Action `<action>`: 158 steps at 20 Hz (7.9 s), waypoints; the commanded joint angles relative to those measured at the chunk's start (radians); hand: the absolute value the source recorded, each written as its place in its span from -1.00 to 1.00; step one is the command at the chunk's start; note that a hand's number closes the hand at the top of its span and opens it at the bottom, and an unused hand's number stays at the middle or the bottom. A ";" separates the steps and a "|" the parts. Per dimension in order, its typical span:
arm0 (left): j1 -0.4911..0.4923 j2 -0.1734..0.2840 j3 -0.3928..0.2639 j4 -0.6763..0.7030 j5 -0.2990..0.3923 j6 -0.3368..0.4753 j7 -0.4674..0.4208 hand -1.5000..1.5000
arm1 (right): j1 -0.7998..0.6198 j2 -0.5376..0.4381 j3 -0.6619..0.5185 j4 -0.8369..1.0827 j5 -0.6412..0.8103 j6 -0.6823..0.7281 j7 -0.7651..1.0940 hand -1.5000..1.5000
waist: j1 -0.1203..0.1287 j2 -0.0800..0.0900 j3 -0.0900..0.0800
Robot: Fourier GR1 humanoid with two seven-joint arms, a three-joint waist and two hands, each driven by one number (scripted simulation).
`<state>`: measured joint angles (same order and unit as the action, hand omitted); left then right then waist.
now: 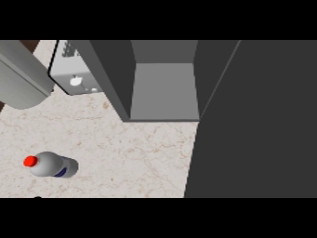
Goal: Pick up the bottled water, place it into the cabinet and close the cabinet
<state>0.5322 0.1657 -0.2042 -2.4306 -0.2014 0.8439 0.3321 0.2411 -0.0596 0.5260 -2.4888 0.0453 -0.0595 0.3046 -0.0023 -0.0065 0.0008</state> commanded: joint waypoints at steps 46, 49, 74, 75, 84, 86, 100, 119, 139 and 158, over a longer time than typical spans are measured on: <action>-0.322 -0.165 0.257 0.921 0.441 -0.241 -0.718 -1.00 | -0.097 -0.174 0.093 -0.123 0.109 -0.225 0.081 -1.00 | -0.002 0.006 -0.002; -0.305 -0.165 0.278 0.964 0.484 -0.273 -0.764 -1.00 | -0.028 -0.186 0.181 -0.113 0.189 -0.260 0.028 -1.00 | -0.005 0.004 -0.002; -0.468 -0.150 0.405 1.446 0.714 -0.463 -1.178 -1.00 | -0.028 -0.251 0.225 -0.104 0.165 -0.296 0.000 -1.00 | -0.007 0.004 -0.001; -0.391 -0.165 0.362 1.377 0.716 -0.487 -1.171 -1.00 | -0.033 -0.217 0.298 -0.084 0.237 -0.334 -0.011 -1.00 | -0.005 0.002 -0.001; -0.468 -0.165 0.386 1.444 0.789 -0.520 -1.240 1.00 | -0.107 -0.240 0.222 -0.120 0.196 -0.338 0.099 -1.00 | -0.003 0.004 -0.001; -0.506 -0.165 0.403 1.519 0.804 -0.581 -1.271 1.00 | -0.110 -0.235 0.239 -0.111 0.199 -0.340 0.092 -1.00 | -0.004 0.004 -0.002; -0.621 -0.081 0.108 1.519 0.647 -0.920 -1.092 1.00 | -0.118 -0.265 0.219 -0.038 0.158 -0.348 0.004 -1.00 | -0.005 0.003 -0.001; -0.502 -0.103 0.011 1.091 0.612 -0.840 -0.822 1.00 | -0.124 -0.265 0.228 -0.105 0.166 -0.370 0.070 -1.00 | 0.000 0.004 -0.001; -0.875 -0.166 -0.127 1.029 0.556 -0.411 -0.595 1.00 | -0.070 -0.328 0.169 -0.102 0.075 -0.346 -0.015 -1.00 | -0.008 0.006 -0.001; -1.377 -0.165 0.005 1.609 0.486 -0.293 -0.582 1.00 | -0.036 -0.314 0.285 -0.110 0.142 -0.386 -0.044 -1.00 | -0.030 0.008 -0.001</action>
<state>-0.7619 0.0069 -0.2301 -0.9505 0.3028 0.5331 -0.2440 0.1697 -0.3650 0.7471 -2.4803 0.1018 -0.4389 0.2183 -0.0254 0.0009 -0.0002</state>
